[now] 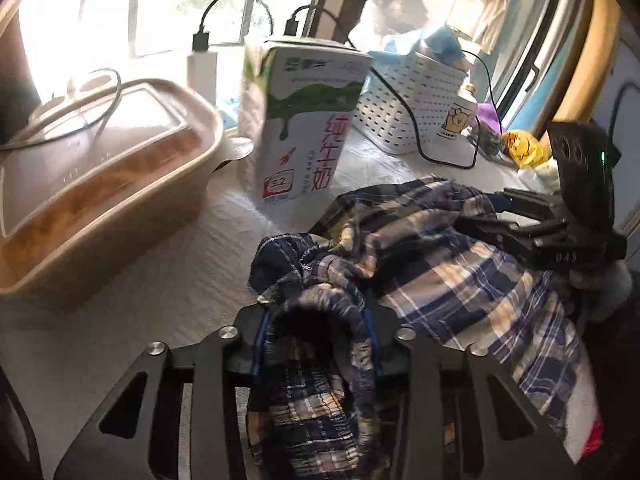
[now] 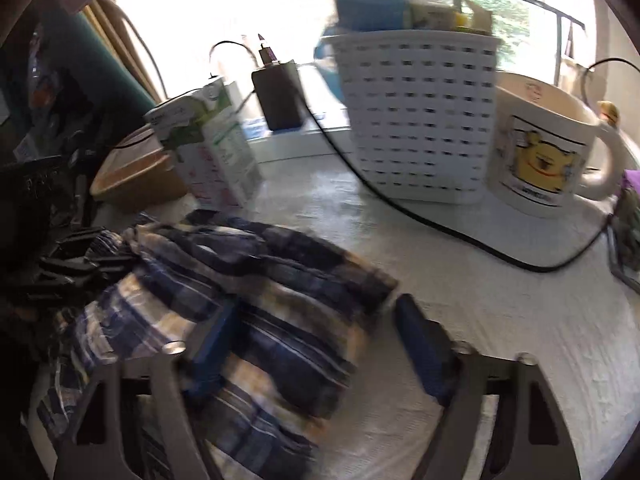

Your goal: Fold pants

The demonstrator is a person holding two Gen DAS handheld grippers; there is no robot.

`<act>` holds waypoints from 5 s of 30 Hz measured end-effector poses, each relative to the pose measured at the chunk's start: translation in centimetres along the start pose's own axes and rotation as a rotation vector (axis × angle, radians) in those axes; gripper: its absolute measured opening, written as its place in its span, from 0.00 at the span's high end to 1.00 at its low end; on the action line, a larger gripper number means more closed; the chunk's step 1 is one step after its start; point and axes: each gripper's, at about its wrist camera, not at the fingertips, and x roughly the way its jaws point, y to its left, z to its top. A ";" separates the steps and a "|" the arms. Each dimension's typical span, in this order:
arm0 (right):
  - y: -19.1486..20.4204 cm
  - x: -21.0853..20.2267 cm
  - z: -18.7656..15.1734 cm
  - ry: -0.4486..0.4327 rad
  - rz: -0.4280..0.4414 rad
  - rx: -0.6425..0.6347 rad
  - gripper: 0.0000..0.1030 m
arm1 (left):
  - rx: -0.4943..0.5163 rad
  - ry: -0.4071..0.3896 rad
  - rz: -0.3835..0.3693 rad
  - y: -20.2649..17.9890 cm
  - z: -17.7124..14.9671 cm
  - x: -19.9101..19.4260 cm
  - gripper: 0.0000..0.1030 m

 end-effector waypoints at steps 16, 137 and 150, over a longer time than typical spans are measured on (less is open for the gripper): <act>6.5 -5.4 0.3 -0.178 -0.097 -0.125 0.85 | 0.003 -0.141 0.025 -2.1 -0.5 -6.6 0.83; 27.3 -12.7 -11.2 -0.224 -0.180 -0.160 0.27 | -0.172 -0.361 0.353 -1.0 -21.3 -28.4 0.08; 26.3 -21.4 -15.0 -0.363 -0.256 -0.111 0.19 | -0.098 -0.484 0.333 -7.8 -21.5 -30.3 0.01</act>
